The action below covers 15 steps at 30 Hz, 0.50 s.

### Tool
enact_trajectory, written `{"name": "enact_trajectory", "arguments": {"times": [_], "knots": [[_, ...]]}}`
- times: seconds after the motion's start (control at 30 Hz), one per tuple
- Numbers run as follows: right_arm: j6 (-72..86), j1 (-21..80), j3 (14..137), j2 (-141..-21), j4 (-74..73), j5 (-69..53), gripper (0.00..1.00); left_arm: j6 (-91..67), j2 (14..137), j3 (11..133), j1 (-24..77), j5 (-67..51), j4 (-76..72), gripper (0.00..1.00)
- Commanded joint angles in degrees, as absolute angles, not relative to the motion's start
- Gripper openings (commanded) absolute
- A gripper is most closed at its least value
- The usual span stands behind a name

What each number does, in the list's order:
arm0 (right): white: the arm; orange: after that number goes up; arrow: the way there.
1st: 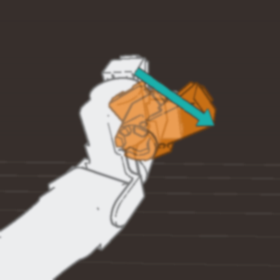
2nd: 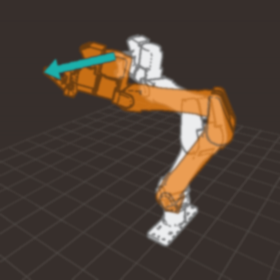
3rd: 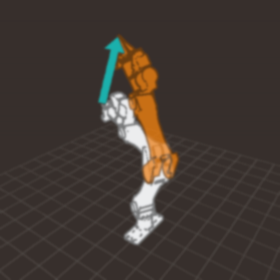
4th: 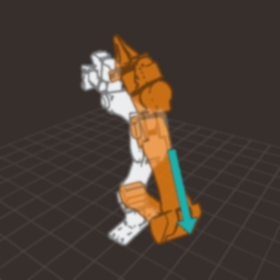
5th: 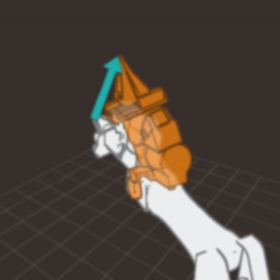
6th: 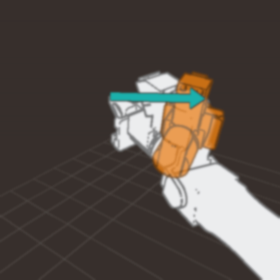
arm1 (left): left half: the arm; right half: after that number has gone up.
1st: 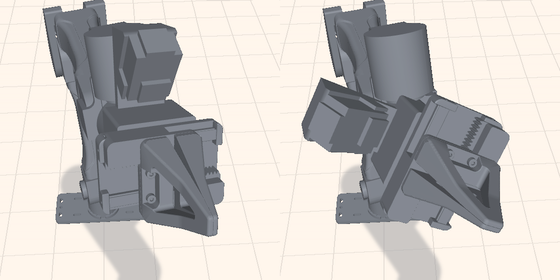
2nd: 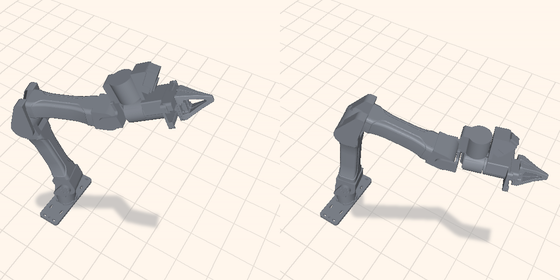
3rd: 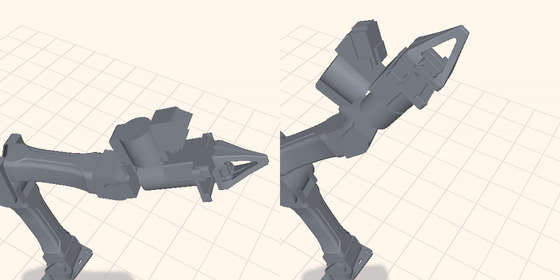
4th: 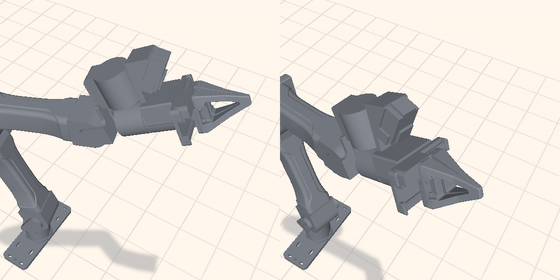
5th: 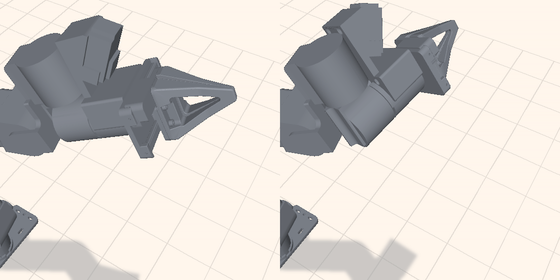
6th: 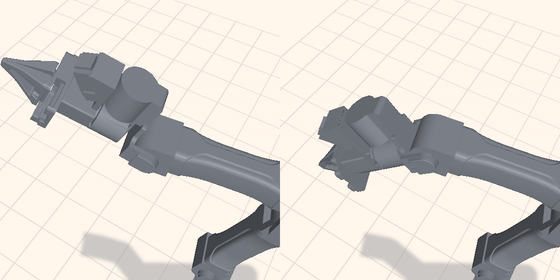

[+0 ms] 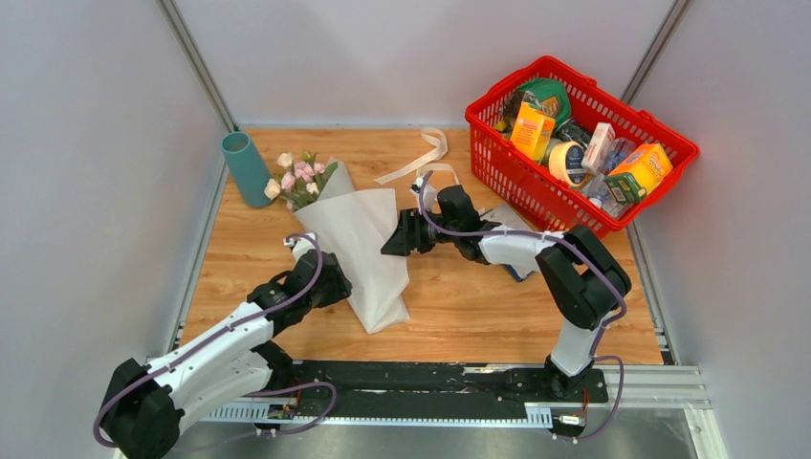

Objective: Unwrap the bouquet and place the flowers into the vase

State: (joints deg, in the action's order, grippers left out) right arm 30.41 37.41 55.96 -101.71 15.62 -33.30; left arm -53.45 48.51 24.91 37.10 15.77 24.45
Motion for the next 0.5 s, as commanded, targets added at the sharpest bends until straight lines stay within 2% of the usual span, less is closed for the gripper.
{"name": "enact_trajectory", "arguments": {"times": [0.0, 0.03, 0.1, 0.2, 0.33, 0.47], "knots": [[32.61, 37.35, 54.85, -102.39, 21.62, -38.84, 0.58, -53.00, 48.69, 27.68, 37.27, 16.96, 25.49, 0.56], [32.43, 37.27, 54.32, -102.04, 21.71, -38.93, 0.48, -53.00, 48.43, 28.03, 37.27, 17.40, 26.01, 0.56], [31.82, 37.18, 54.23, -101.17, 20.84, -38.41, 0.34, -52.65, 47.99, 28.91, 37.27, 18.19, 26.98, 0.56], [30.94, 37.18, 54.14, -99.59, 18.72, -37.09, 0.22, -51.68, 47.73, 31.46, 37.27, 20.29, 29.61, 0.56], [31.55, 39.10, 54.31, -96.95, 18.46, -38.41, 0.24, -48.70, 46.41, 40.50, 37.27, 26.52, 37.08, 0.57], [32.34, 43.76, 56.07, -95.19, 17.93, -37.62, 0.46, -45.62, 44.57, 49.38, 37.27, 30.84, 41.92, 0.60]]}}
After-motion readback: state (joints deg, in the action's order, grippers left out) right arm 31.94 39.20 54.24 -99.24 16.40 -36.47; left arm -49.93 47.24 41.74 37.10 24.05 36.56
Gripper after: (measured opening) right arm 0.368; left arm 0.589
